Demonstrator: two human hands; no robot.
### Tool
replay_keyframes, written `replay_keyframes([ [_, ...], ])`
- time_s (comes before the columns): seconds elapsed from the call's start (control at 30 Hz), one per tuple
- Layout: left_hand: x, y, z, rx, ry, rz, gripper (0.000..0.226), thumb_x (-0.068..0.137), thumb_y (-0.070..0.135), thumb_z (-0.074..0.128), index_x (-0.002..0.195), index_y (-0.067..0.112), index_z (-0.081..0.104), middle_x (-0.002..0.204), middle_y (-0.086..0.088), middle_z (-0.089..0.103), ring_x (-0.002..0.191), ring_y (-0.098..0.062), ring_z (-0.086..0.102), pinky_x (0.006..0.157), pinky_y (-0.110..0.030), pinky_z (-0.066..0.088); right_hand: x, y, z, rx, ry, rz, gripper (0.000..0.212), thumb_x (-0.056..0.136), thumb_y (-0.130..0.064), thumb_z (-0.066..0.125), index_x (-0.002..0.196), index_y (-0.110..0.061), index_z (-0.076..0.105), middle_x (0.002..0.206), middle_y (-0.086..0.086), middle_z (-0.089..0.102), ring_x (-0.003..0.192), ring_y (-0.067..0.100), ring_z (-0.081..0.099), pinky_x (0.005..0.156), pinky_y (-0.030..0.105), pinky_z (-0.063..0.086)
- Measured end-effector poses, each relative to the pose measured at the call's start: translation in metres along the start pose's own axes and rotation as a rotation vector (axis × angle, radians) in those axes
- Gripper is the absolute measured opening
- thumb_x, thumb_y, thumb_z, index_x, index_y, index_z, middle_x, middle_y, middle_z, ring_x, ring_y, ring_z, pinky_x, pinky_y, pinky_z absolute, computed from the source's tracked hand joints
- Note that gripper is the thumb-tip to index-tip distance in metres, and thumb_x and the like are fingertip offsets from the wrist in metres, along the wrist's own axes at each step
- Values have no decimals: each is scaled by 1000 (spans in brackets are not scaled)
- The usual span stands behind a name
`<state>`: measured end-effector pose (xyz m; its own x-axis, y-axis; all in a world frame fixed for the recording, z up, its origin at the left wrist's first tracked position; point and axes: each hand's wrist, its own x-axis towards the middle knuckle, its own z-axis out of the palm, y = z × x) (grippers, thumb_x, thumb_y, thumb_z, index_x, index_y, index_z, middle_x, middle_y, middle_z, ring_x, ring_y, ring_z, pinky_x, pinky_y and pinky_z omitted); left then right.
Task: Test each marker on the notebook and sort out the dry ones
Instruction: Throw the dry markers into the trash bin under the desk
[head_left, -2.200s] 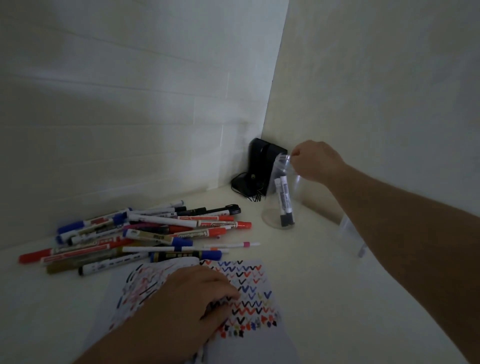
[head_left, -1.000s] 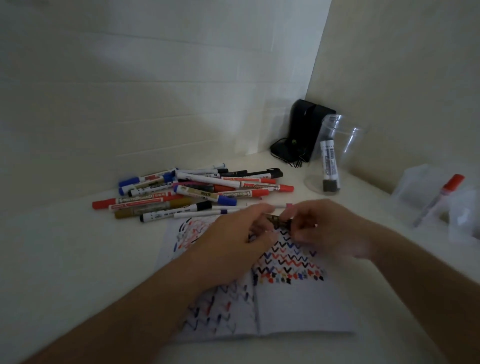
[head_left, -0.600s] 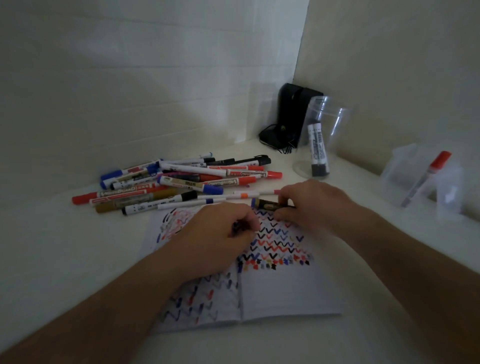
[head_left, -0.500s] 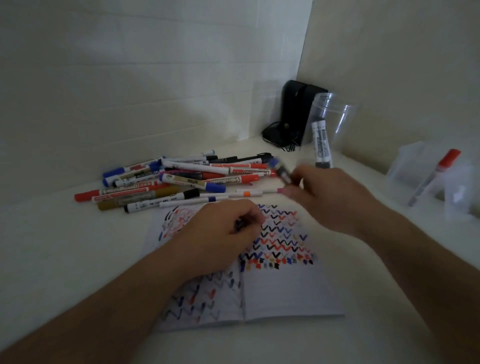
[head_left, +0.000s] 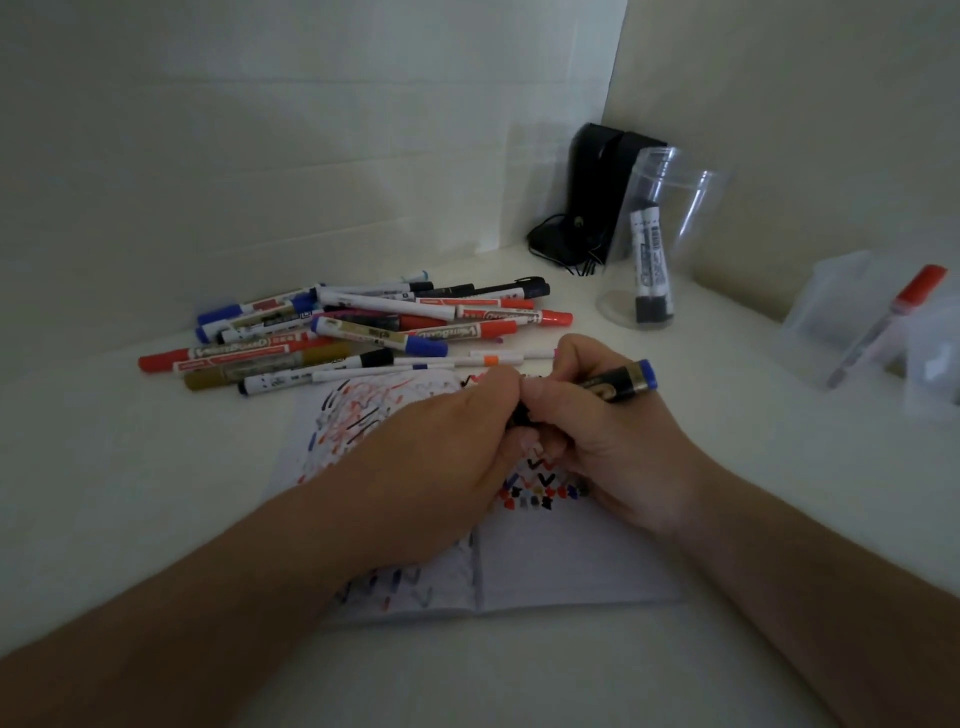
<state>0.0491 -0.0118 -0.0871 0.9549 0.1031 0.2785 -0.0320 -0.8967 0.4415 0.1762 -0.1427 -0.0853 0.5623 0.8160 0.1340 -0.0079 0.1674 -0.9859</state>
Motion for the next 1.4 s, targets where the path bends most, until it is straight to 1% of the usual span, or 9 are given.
replay_keyframes([
  [0.1, 0, 7, -7, 14, -33, 19, 15, 105, 44, 38, 100, 36, 27, 69, 6, 51, 66, -14, 53, 62, -29, 45, -4, -5, -4, 59, -45, 32, 26, 84, -12, 67, 69, -15, 46, 51, 7, 48, 43, 14, 43, 42, 21, 34],
  [0.23, 2, 9, -8, -84, -58, -39, 18, 101, 50, 47, 105, 40, 32, 67, 6, 54, 57, -7, 53, 48, -20, 42, -5, -16, -16, -6, -99, -12, 20, 77, -11, 72, 70, -15, 53, 54, 9, 51, 43, 13, 45, 40, 19, 34],
  [0.37, 2, -6, -12, -9, -154, -151, 36, 93, 45, 64, 115, 49, 35, 79, 8, 60, 66, -2, 56, 61, -27, 54, -1, -51, -47, 207, -38, 11, 21, 69, -17, 78, 82, -13, 63, 64, 13, 53, 51, 19, 41, 40, 18, 30],
  [0.5, 2, -11, -17, 96, -222, -78, 21, 92, 39, 62, 110, 49, 67, 92, 19, 62, 83, 1, 56, 79, -31, 54, -20, -53, -55, -134, -12, 153, 15, 83, -17, 78, 74, -14, 66, 62, 10, 58, 49, 16, 51, 41, 20, 40],
  [0.63, 5, -11, -14, 118, -230, -41, 20, 92, 42, 63, 108, 51, 71, 95, 23, 62, 88, 3, 57, 82, -27, 53, -38, -21, -41, -309, 79, 134, 21, 82, -1, 78, 74, -10, 61, 60, 13, 60, 49, 18, 52, 43, 21, 42],
  [0.87, 6, -15, -8, 122, -187, -41, 18, 90, 41, 65, 103, 52, 72, 84, 21, 62, 81, 3, 56, 71, -21, 48, -39, 2, -29, -638, 205, 40, 40, 79, -23, 84, 67, -7, 49, 57, 10, 52, 54, 17, 48, 55, 33, 41],
  [1.03, 7, -12, -9, 117, -185, -48, 16, 90, 40, 66, 98, 52, 72, 83, 19, 65, 78, 1, 58, 69, -21, 48, -35, 4, -30, -615, 228, 88, 38, 78, -19, 82, 62, -14, 47, 54, 7, 56, 52, 19, 55, 56, 37, 48],
  [1.2, 5, -12, -7, 138, -160, -38, 16, 90, 41, 65, 100, 51, 72, 84, 19, 65, 79, 1, 58, 69, -21, 46, -37, 2, -28, -688, 214, 54, 42, 77, -23, 83, 70, -3, 47, 68, 27, 57, 56, 25, 55, 56, 51, 53],
  [1.4, 4, -12, -6, 135, -165, -37, 17, 91, 40, 64, 102, 49, 73, 84, 20, 65, 78, 2, 58, 69, -20, 45, -36, 6, -30, -678, 239, 65, 41, 76, -23, 81, 70, -7, 43, 62, 10, 49, 59, 22, 49, 60, 40, 46],
])
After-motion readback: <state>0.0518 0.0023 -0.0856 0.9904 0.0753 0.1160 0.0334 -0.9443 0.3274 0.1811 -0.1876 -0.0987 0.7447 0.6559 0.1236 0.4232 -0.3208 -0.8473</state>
